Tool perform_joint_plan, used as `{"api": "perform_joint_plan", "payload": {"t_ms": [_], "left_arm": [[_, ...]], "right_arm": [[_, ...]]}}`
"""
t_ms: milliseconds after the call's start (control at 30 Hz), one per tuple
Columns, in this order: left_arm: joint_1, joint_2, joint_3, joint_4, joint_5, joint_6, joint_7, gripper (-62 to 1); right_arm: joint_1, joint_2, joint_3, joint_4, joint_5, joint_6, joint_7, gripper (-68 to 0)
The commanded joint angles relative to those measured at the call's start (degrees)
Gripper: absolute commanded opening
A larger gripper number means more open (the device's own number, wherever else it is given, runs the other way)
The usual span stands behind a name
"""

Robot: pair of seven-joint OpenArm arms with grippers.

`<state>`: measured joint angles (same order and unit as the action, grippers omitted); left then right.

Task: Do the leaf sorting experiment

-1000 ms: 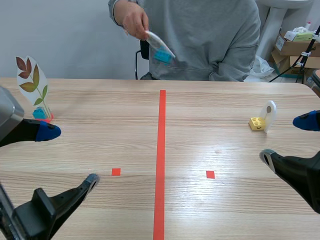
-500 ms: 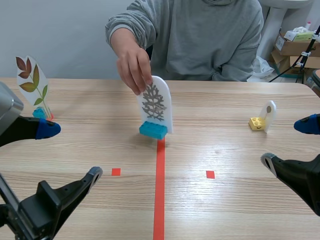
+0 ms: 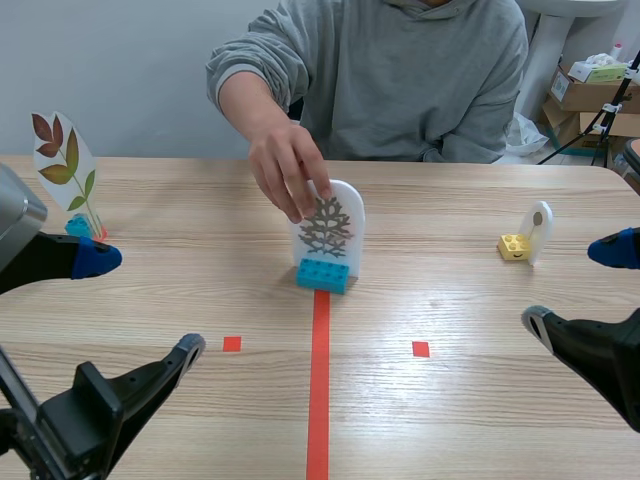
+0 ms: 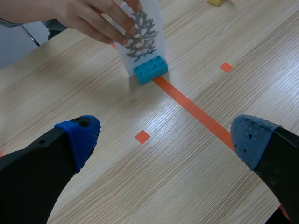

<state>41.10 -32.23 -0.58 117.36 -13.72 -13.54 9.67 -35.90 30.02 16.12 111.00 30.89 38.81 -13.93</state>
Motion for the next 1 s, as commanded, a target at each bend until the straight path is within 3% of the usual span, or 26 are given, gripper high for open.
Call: {"api": "perform_joint_plan", "payload": {"t_ms": [0, 967], "left_arm": [[0.0, 0.2, -0.4, 0.1, -0.2, 0.3, -0.7, -1.1], [0.0, 0.2, -0.4, 0.1, -0.2, 0.3, 0.5, -1.1]], "right_arm": [[0.7, 0.8, 0.3, 0.1, 0.4, 0.0, 1.0, -12.6], [0.7, 0.8, 0.3, 0.1, 0.4, 0.0, 1.0, -12.6]]}}
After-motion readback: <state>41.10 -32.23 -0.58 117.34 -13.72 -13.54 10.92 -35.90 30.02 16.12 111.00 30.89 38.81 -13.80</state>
